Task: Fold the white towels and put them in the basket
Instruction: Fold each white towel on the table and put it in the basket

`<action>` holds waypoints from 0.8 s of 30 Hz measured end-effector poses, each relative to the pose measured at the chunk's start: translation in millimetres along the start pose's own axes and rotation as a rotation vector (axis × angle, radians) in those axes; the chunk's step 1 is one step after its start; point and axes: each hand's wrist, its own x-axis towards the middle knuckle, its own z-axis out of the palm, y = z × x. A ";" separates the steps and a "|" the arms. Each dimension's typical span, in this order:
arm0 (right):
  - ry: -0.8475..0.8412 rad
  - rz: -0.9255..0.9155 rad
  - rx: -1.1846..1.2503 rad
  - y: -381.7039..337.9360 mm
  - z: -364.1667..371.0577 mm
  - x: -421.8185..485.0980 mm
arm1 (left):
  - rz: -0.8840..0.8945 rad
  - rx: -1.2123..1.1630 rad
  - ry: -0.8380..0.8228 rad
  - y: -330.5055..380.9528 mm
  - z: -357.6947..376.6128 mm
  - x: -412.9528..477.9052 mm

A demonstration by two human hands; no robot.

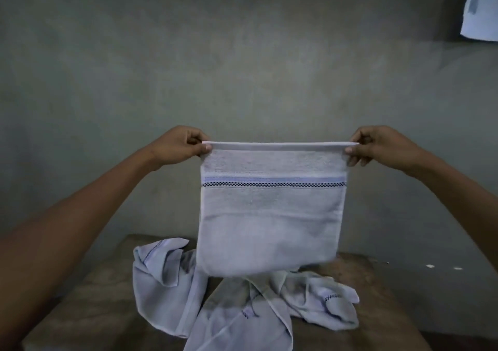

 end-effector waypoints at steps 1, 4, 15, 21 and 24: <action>-0.027 0.018 0.007 1.1 0.0 -0.3 | -0.014 -0.009 -0.007 -3.1 0.6 -0.7; -0.284 0.144 0.002 7.0 1.7 -7.5 | -0.131 -0.097 -0.226 -19.7 -5.2 -8.5; -0.468 0.304 0.081 46.7 32.8 -1.2 | -0.349 -0.097 -0.524 -57.5 15.7 -20.3; -0.336 0.301 0.040 74.1 58.1 4.5 | -0.150 0.124 -0.249 -87.2 44.2 -11.6; -0.240 0.250 0.044 77.9 61.0 3.0 | -0.121 0.169 -0.140 -92.6 47.3 -13.7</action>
